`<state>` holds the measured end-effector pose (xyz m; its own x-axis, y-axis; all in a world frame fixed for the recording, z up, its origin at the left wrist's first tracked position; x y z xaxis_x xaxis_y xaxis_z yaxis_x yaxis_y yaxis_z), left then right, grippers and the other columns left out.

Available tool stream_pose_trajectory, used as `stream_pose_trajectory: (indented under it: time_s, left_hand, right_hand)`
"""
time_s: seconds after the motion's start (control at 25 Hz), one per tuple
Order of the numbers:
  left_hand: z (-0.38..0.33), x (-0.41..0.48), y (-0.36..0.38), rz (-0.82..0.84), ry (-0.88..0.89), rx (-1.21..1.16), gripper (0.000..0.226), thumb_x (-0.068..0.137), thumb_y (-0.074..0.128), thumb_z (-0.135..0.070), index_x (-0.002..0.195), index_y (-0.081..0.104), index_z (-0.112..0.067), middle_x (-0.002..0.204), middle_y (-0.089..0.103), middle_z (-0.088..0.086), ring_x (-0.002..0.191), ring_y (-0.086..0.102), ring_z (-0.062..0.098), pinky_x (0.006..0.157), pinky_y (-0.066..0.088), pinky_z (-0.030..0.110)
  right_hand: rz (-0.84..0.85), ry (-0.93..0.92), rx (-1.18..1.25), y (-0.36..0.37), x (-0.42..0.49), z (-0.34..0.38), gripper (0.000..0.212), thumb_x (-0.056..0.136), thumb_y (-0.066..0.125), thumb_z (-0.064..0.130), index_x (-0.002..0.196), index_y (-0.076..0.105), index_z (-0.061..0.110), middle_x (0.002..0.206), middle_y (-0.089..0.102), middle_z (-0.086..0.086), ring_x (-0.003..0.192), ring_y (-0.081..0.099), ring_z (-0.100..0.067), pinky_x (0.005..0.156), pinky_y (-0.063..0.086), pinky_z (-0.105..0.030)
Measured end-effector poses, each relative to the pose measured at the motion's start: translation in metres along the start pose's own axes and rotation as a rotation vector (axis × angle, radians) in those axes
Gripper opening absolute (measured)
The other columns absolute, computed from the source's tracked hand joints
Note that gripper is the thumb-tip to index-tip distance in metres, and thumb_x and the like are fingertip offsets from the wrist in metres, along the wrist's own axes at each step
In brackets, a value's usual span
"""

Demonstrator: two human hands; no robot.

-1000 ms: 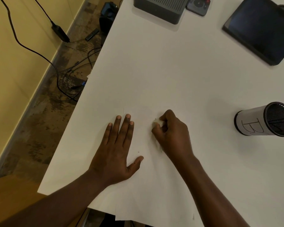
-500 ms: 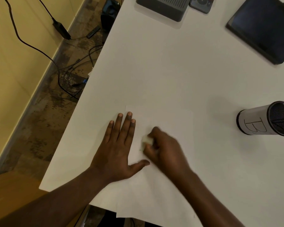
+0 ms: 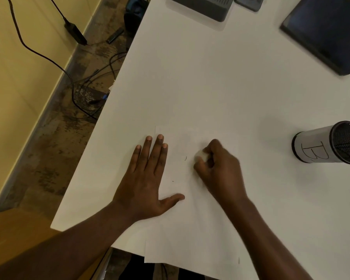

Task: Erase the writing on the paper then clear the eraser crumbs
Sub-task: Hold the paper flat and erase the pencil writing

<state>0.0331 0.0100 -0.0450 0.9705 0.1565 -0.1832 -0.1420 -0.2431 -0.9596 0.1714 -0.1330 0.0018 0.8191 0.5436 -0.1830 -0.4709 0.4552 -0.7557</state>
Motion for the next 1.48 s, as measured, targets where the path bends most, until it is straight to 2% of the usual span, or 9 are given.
stream_pose_trajectory:
  time_s: [0.12,0.28,0.48,0.64,0.84,1.04,1.2,1.36,1.48]
  left_hand:
    - [0.001,0.001,0.001,-0.009,0.009,-0.014,0.117,0.089,0.031,-0.087,0.164,0.006,-0.001,0.175,-0.003,0.019,0.163,-0.004,0.038,0.129,0.018,0.058]
    - [0.000,0.001,0.001,0.001,-0.003,-0.002,0.121,0.087,0.033,-0.089,0.165,0.004,-0.001,0.175,-0.004,0.018,0.163,-0.004,0.037,0.130,0.017,0.057]
    - [0.000,0.000,0.001,-0.008,0.001,-0.007,0.120,0.087,0.031,-0.089,0.165,0.006,-0.002,0.175,-0.002,0.018,0.163,-0.002,0.038,0.129,0.018,0.058]
    - [0.000,0.001,0.000,-0.007,-0.004,-0.004,0.121,0.087,0.034,-0.089,0.165,0.005,-0.001,0.175,-0.003,0.019,0.162,-0.003,0.038,0.130,0.018,0.058]
    - [0.001,-0.001,0.002,-0.021,0.019,-0.025,0.115,0.089,0.031,-0.085,0.165,0.006,-0.002,0.175,-0.002,0.019,0.163,-0.003,0.038,0.129,0.017,0.059]
    - [0.000,0.000,0.000,-0.006,-0.003,0.003,0.120,0.087,0.030,-0.090,0.165,0.005,-0.002,0.175,-0.003,0.018,0.163,-0.003,0.038,0.129,0.018,0.058]
    - [0.001,0.000,0.001,-0.009,0.007,-0.034,0.119,0.088,0.033,-0.088,0.165,0.005,-0.002,0.175,-0.005,0.018,0.163,-0.005,0.036,0.130,0.016,0.058]
    - [0.000,0.000,0.001,-0.005,-0.004,-0.011,0.120,0.088,0.032,-0.089,0.165,0.004,-0.002,0.175,-0.005,0.018,0.163,-0.005,0.036,0.130,0.017,0.058]
    - [0.000,0.000,0.001,-0.010,-0.003,-0.014,0.119,0.088,0.032,-0.089,0.165,0.005,-0.002,0.175,-0.005,0.018,0.163,-0.005,0.036,0.130,0.018,0.058]
  right_hand:
    - [0.183,-0.097,-0.006,0.021,-0.033,0.018,0.019,0.084,0.064,0.027,0.095,0.049,0.021,0.077,0.055,0.006,0.069,0.052,-0.016,0.060,0.046,-0.035]
    - [-0.016,0.082,0.000,-0.009,0.003,-0.017,0.020,0.083,0.066,0.026,0.086,0.047,0.019,0.070,0.055,0.004,0.062,0.053,-0.019,0.055,0.046,-0.037]
    - [0.157,-0.076,-0.010,0.014,-0.027,0.010,0.019,0.084,0.064,0.026,0.092,0.047,0.023,0.072,0.051,0.009,0.064,0.050,-0.013,0.054,0.037,-0.029]
    - [-0.041,0.094,-0.005,-0.011,0.004,-0.012,0.019,0.084,0.065,0.025,0.088,0.048,0.019,0.068,0.054,0.004,0.061,0.052,-0.016,0.054,0.041,-0.032]
    - [0.204,-0.189,-0.010,0.031,-0.019,0.040,0.017,0.086,0.062,0.024,0.097,0.050,0.017,0.079,0.055,0.003,0.069,0.051,-0.017,0.058,0.045,-0.033]
    - [0.036,-0.083,-0.008,0.013,0.026,0.016,0.015,0.086,0.063,0.021,0.094,0.051,0.017,0.075,0.055,0.001,0.065,0.053,-0.017,0.055,0.045,-0.031]
    - [0.204,-0.248,0.014,0.027,0.001,0.036,0.015,0.087,0.062,0.022,0.092,0.049,0.014,0.075,0.056,0.000,0.065,0.052,-0.019,0.056,0.046,-0.035]
    - [0.043,-0.130,0.004,0.009,0.047,0.014,0.013,0.089,0.061,0.022,0.090,0.049,0.016,0.069,0.054,0.001,0.059,0.050,-0.015,0.052,0.039,-0.027]
    - [0.104,-0.241,0.002,0.019,0.030,0.024,0.014,0.090,0.061,0.023,0.094,0.050,0.015,0.071,0.054,0.002,0.060,0.051,-0.014,0.053,0.042,-0.027]
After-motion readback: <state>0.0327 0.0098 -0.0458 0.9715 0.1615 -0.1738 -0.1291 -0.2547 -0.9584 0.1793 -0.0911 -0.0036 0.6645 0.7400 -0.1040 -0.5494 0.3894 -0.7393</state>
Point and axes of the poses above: each hand's wrist, its own x-axis towards the middle knuckle, its own y-axis out of the palm, z = x × y, the point moved 3 cm from there along x, towards the middle knuckle
